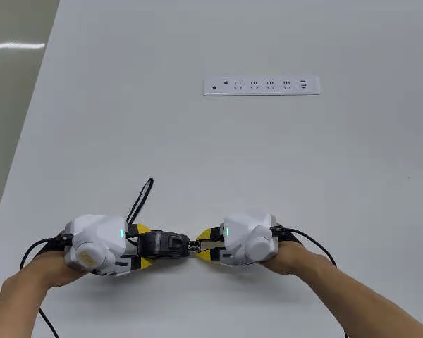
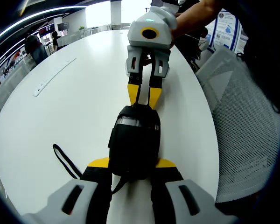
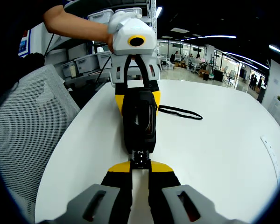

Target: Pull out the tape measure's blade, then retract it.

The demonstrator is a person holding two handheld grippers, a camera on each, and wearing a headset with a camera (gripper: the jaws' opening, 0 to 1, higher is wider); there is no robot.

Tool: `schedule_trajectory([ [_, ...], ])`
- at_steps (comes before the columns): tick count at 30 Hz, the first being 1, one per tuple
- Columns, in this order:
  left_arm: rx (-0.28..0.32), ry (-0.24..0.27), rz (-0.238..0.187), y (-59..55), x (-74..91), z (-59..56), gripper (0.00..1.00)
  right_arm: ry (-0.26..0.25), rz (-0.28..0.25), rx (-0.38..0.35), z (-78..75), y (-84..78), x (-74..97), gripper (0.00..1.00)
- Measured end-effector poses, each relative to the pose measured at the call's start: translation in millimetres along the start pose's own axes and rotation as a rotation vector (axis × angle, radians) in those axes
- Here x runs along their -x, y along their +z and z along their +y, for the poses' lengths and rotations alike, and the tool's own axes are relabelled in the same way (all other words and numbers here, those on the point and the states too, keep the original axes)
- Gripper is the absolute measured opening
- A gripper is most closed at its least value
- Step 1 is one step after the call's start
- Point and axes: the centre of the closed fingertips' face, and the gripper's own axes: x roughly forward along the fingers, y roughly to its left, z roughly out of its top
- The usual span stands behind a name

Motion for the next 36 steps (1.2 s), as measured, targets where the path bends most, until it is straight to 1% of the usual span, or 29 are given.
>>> schedule_trajectory([
  [36,0.003,0.000,0.004,-0.2,0.8,0.3,0.28,-0.009,0.004,-0.013,-0.2,-5.6,12.9,0.09],
])
